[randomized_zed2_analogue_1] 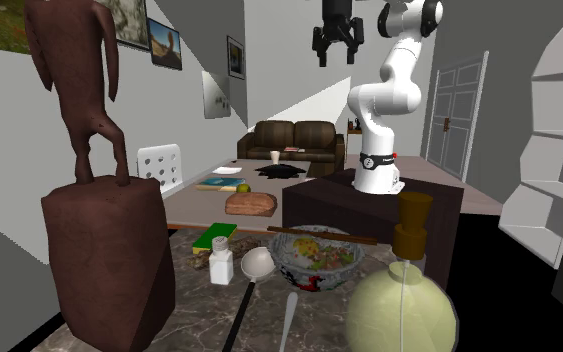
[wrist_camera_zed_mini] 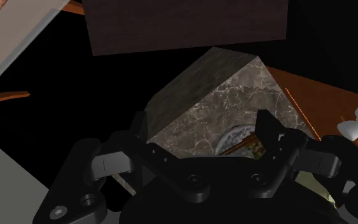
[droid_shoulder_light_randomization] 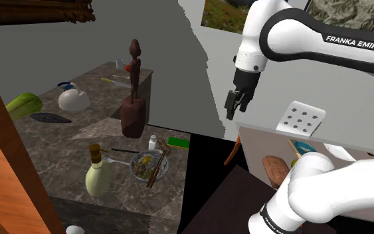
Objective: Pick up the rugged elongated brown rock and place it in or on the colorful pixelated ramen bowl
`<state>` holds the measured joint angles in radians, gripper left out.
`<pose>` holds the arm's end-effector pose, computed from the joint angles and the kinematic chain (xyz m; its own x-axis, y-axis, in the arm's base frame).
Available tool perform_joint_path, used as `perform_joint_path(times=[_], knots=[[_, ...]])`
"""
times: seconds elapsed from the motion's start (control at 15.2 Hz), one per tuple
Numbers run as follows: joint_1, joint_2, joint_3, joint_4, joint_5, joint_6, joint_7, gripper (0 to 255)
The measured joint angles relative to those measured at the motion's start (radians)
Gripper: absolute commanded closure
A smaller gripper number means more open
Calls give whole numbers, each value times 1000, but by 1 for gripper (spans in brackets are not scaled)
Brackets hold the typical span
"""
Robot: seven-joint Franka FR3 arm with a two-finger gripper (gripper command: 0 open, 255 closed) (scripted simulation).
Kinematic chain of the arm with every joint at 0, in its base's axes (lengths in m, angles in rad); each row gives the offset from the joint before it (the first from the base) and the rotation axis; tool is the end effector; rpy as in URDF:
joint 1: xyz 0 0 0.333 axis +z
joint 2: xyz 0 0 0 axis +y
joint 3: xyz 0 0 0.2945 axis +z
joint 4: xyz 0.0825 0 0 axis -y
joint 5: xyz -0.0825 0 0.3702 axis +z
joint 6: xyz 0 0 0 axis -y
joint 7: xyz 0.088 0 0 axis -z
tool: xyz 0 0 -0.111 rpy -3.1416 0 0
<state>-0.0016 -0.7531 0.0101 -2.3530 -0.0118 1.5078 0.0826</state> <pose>0.3086 0.0020 0.5574 0.9929 -0.0781 -0.0901 -0.0761 -0.9968 0.0262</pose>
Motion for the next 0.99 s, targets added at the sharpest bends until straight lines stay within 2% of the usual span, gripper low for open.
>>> perform_joint_path(times=[0.13, 0.33, 0.99], knots=[[-1, 10, -1, -7, 1, 17, 1, 0], [-6, 59, -6, -34, 5, 97, 7, 0], [-18, 352, -24, -79, 29, 453, 26, 0]])
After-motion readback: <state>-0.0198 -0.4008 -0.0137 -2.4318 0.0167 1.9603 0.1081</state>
